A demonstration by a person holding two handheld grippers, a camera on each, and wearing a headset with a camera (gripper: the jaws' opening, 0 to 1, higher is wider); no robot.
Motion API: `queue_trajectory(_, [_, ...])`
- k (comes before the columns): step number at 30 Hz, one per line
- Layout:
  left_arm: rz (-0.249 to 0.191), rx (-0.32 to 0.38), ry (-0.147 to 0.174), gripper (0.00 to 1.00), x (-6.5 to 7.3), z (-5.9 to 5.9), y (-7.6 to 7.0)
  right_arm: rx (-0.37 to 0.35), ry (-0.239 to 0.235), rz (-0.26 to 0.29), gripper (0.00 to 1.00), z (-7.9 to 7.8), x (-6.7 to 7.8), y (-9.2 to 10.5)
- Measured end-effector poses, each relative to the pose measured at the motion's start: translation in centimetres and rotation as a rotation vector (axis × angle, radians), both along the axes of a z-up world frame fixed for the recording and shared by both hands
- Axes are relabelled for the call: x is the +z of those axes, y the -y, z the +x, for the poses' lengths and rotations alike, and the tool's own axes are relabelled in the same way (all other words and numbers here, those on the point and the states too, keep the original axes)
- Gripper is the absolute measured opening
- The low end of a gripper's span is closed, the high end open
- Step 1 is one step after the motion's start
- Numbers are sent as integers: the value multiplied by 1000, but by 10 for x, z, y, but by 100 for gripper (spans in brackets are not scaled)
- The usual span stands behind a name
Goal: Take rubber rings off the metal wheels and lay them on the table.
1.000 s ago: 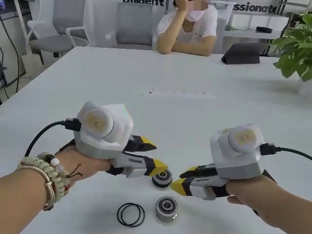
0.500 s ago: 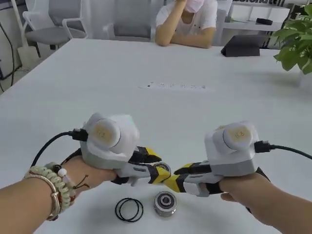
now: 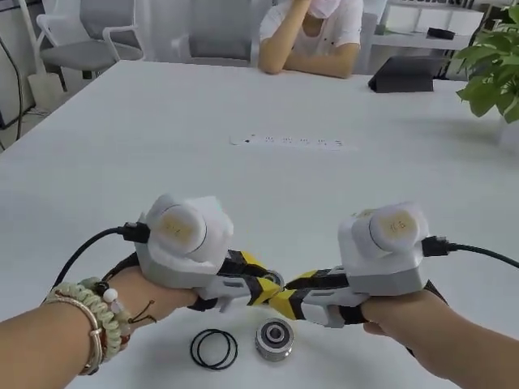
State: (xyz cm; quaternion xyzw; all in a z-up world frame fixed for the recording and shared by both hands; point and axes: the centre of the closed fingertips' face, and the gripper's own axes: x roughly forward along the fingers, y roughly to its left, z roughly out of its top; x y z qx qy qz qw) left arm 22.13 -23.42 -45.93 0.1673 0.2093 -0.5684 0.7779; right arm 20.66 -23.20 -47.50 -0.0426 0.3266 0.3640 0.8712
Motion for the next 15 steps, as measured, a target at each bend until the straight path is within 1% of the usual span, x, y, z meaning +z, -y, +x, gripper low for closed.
queue_trajectory(1, [-3,1,-4,10,0,-1,0,0,2,-4,18,0,0,0])
queue_trajectory(2, [-2,-3,-2,9,0,0,-1,0,9,-11,17,1,0,1])
queue_trajectory(3, [-2,-3,-1,8,0,-1,-1,14,20,-21,18,0,0,0])
queue_trajectory(4, [1,-19,-4,8,-1,-3,-2,16,21,-26,17,0,-1,0])
queue_trajectory(6, [3,-17,-3,8,-1,-2,-2,31,27,-54,15,-2,-4,1])
queue_trajectory(7, [3,-17,-3,8,-1,-2,-3,32,30,-42,15,-2,-3,0])
queue_trajectory(8, [3,-18,-4,8,-1,-2,-3,32,24,-44,15,-2,-3,0])
queue_trajectory(9, [3,-18,-4,8,-1,-2,-3,37,23,-53,13,-2,-3,2])
queue_trajectory(10, [4,-18,-4,8,-1,-2,-3,54,28,-79,10,-3,-4,4])
queue_trajectory(11, [4,-18,-3,8,-1,-2,-3,46,31,-95,3,-2,-5,7])
queue_trajectory(12, [4,-19,-5,8,-1,-3,-3,25,57,-102,0,3,-3,10])
queue_trajectory(13, [3,-22,-8,8,-1,-3,-3,21,18,-98,0,-1,-6,12])
queue_trajectory(15, [3,-26,-7,7,-1,-4,-3,10,25,-92,0,2,-5,14])
